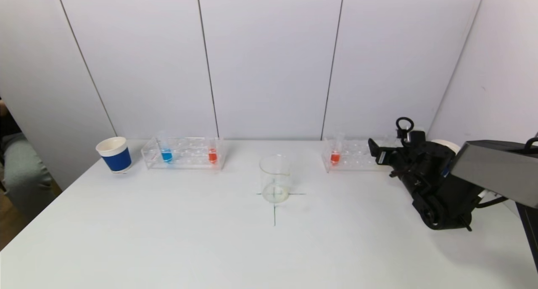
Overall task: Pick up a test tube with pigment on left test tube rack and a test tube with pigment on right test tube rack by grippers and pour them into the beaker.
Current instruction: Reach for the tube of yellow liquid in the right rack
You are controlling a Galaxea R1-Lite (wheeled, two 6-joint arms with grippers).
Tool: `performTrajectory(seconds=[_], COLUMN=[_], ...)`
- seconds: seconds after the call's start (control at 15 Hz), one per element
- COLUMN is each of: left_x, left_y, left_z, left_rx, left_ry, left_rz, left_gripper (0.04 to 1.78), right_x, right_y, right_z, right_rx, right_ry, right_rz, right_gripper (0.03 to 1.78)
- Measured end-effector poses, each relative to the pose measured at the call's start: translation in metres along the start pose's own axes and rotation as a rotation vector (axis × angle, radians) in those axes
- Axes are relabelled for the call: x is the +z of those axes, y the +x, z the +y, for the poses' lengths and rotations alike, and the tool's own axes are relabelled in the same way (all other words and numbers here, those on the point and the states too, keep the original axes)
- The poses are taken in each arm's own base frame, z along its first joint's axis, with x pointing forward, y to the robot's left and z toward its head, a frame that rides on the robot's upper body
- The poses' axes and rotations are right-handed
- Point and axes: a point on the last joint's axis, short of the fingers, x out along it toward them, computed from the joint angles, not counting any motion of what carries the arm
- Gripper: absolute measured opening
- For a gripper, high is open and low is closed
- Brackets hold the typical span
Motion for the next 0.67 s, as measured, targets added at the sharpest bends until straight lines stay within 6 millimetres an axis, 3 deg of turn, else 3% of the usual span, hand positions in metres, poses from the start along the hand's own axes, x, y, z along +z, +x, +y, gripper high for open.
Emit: performTrajectory(seconds=[0.2, 0.47, 0.67], left_x=[0.0000, 0.0000, 0.0000], left_y=[0.0000, 0.0000, 0.0000], left_z=[0.0000, 0.0000, 0.0000], left_rx=[0.000, 0.000, 0.000], left_ry=[0.000, 0.000, 0.000], left_rz=[0.000, 0.000, 0.000], left_gripper=[1.76, 1.76, 1.76], right_x=[-0.0003, 0.0003, 0.0003], right_y=[0.0002, 0.0007, 0.0007], right_z=[0.0002, 0.0005, 0.0003], right_rx=[0.001, 0.002, 0.001], right_ry=[0.000, 0.000, 0.000], right_rz=[0.000, -0.003, -0.003], right_gripper=[1.27, 0.56, 0.50])
